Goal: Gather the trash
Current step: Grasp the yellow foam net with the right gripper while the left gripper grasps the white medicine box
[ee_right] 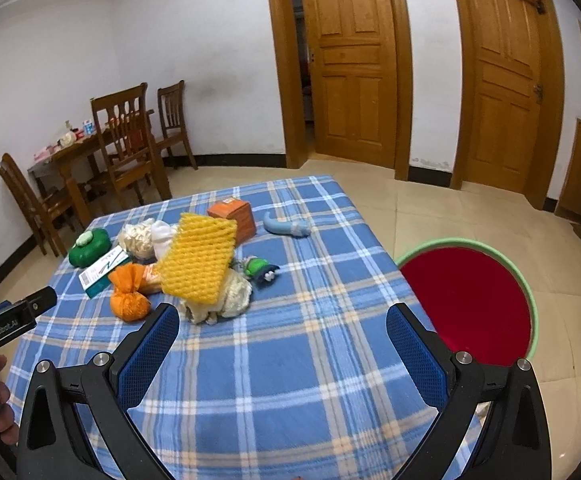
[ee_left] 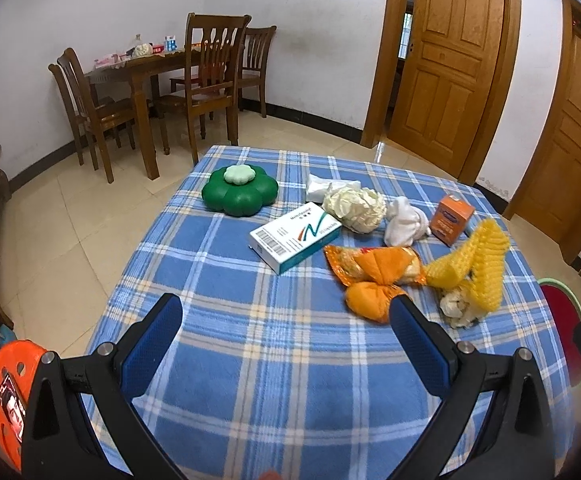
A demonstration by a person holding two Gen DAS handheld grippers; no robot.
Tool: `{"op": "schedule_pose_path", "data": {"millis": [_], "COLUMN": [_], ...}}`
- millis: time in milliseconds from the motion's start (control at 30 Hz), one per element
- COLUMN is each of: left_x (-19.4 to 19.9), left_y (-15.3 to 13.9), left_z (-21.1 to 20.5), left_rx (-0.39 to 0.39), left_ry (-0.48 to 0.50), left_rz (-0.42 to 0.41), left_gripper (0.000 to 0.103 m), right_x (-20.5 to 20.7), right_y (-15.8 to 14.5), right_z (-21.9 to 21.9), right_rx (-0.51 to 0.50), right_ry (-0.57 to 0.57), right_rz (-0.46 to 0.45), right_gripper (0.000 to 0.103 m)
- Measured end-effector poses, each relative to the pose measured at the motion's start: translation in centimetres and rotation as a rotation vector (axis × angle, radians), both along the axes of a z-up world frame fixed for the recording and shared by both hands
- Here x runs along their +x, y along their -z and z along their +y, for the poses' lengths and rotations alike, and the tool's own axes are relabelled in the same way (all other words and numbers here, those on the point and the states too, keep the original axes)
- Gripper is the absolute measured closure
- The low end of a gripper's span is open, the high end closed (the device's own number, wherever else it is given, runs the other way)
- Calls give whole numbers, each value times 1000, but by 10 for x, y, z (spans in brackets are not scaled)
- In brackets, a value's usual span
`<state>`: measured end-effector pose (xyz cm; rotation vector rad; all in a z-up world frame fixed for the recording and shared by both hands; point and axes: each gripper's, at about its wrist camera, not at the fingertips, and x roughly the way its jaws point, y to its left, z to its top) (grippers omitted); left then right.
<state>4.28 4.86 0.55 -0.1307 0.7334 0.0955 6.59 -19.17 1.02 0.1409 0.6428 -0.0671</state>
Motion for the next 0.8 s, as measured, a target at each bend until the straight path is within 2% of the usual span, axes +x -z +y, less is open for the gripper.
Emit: {"op": "schedule_pose_path", "data": {"millis": [433,800], "left_x": [62,115], "left_y": [12,39], "left_z": [31,32], "left_rx": [33,27], "left_ry": [53,167], "left_rz": [98,179], "left_gripper": [1,1], "right_x": [56,95], "right_y": [0,19], "right_z": [37,55], "right_rx": [-15,-36], "right_ry": [-77,-49], "right_rz": [53,134], "right_gripper": [0,0]}}
